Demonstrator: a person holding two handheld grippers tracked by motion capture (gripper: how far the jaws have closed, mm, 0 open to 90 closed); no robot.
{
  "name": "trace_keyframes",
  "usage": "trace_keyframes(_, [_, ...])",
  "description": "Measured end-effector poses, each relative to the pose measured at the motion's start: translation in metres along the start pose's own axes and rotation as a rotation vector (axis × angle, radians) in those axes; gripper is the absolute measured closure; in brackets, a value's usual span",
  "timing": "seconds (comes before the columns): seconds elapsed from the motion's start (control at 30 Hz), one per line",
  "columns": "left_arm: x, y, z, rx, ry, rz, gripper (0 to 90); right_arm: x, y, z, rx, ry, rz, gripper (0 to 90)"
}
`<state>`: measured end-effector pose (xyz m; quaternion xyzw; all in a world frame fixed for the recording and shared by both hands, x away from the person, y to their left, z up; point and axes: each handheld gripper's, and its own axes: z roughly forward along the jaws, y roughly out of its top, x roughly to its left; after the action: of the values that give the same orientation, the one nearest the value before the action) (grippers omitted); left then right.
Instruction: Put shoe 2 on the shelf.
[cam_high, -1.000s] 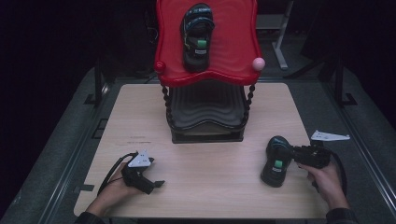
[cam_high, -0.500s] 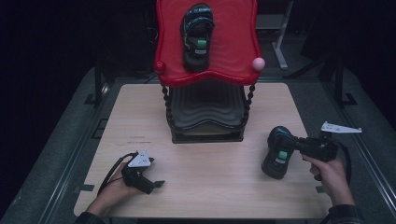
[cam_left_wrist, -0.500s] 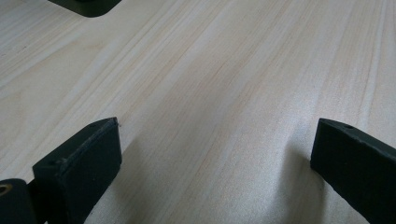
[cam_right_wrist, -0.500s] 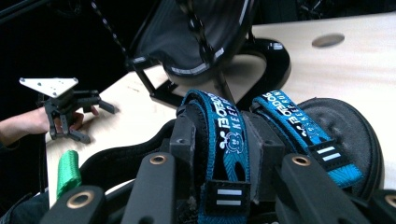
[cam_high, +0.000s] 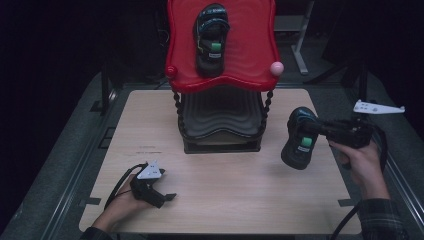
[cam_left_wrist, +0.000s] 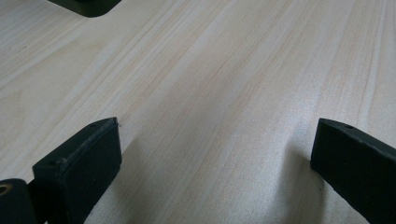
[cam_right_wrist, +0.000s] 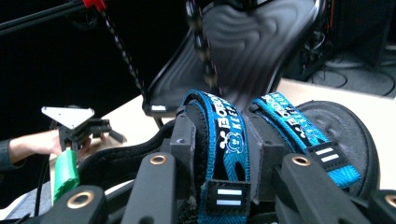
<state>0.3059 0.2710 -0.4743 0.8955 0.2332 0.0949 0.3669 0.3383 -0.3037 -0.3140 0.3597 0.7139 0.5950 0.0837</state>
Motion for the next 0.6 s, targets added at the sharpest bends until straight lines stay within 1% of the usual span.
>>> trace_keyframes(0.17, [0.000, 0.000, 0.000, 0.000, -0.003, -0.006, 1.5, 0.008, 0.032, -0.004, -0.030, -0.001, -0.043, 67.5])
trace_keyframes(0.27, [0.000, 0.000, 0.000, 0.003, -0.002, -0.001, 1.5, 0.013, 0.052, -0.007, -0.051, 0.003, -0.064, 67.5])
trace_keyframes(0.4, [0.000, 0.000, 0.000, 0.003, -0.002, -0.001, 1.5, 0.017, 0.073, -0.011, -0.076, 0.019, -0.073, 67.5])
trace_keyframes(0.5, [0.000, 0.000, 0.000, 0.004, -0.004, 0.000, 1.5, 0.021, 0.089, -0.013, -0.101, 0.031, -0.089, 67.5])
trace_keyframes(0.6, [0.000, 0.000, 0.000, 0.004, -0.003, 0.000, 1.5, 0.026, 0.106, -0.015, -0.109, 0.037, -0.101, 67.6])
